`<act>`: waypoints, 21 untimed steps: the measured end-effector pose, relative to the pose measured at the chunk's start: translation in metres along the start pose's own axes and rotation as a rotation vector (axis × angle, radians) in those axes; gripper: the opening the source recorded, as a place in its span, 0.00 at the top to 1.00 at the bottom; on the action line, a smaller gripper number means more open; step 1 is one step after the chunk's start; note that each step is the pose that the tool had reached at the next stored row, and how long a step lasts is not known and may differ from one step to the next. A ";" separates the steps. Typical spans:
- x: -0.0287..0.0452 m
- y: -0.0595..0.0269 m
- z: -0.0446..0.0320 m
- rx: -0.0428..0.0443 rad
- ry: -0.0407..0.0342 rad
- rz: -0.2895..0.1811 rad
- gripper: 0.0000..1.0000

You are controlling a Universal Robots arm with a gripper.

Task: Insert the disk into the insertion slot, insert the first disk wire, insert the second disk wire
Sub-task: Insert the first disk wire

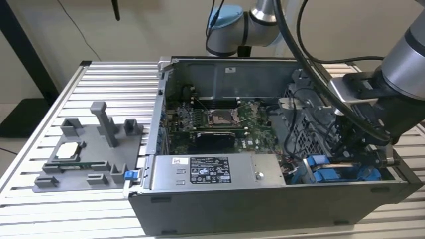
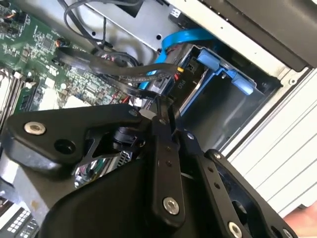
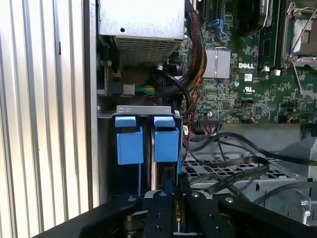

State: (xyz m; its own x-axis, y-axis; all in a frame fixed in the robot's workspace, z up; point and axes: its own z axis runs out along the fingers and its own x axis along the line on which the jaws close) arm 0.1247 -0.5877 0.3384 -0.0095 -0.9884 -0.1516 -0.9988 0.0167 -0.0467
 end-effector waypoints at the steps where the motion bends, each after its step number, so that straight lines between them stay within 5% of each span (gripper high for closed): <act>1: 0.0001 0.0000 0.0007 0.0000 0.0001 0.000 1.00; 7: 0.0009 0.0000 0.0061 -0.0002 -0.0013 0.000 1.00; 8: 0.0007 0.0000 0.0049 -0.0003 -0.0069 0.000 0.00; 21: -0.0080 -0.0027 -0.0522 -0.0001 -0.0085 0.000 0.00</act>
State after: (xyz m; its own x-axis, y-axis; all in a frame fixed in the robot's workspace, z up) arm 0.1250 -0.5877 0.3913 -0.0095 -0.9871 -0.1601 -0.9988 0.0172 -0.0465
